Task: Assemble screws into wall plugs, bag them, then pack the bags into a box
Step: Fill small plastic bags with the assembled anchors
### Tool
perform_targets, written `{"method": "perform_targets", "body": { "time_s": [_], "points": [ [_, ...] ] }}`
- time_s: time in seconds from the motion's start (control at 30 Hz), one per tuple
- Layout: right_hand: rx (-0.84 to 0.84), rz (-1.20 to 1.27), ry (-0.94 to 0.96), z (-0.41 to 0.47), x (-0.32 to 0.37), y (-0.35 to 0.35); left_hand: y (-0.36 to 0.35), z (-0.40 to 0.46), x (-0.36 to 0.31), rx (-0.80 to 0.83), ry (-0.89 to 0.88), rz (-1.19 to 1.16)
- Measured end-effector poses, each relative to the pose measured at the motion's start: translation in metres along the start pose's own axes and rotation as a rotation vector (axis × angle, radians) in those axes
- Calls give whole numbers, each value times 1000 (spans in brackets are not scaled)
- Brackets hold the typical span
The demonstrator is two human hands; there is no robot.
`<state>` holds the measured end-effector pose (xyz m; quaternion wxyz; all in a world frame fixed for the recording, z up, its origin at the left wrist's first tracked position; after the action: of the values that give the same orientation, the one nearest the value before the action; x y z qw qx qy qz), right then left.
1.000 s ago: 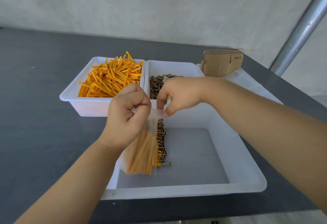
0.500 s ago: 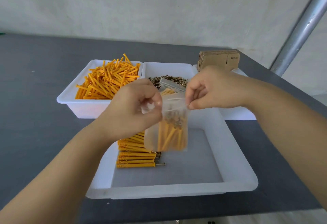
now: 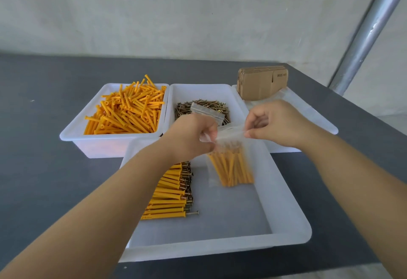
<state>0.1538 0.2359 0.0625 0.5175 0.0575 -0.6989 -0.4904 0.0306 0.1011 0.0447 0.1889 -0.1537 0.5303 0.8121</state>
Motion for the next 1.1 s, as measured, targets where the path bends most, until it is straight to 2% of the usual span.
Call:
{"method": "perform_targets", "body": {
  "time_s": [0.1, 0.23, 0.5, 0.77, 0.9, 1.0, 1.1],
  "points": [
    [17, 139, 11, 2, -7, -4, -2, -3, 14, -130, 49, -76],
    [-43, 294, -13, 6, -18, -10, 3, -12, 27, -301, 124, -164],
    [-9, 768, -114, 4, -36, -45, 4, -20, 29, -428, 145, -395],
    [-25, 621, -125, 6, -27, -54, 15, -27, 25, -471, 128, -462],
    [-24, 544, -89, 6, -24, -59, 12, -28, 28, -402, 157, -462],
    [-91, 449, -6, 3, -17, -62, 9, -24, 17, -291, 104, -166],
    [-131, 365, 89, -1, -7, -62, 10, -17, -1, -310, 12, -3]
  ]
}}
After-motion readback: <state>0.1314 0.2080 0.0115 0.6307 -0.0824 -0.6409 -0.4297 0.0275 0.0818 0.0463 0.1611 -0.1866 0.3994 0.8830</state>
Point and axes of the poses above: each hand's wrist, its own z-axis towards the middle knuckle, its own y-axis out of the back of the hand, x = y × z, the point moved 7 cm from there along z, towards the middle knuckle, and after that the axes turned 13 degrees about -y, right-handed, at the moved point
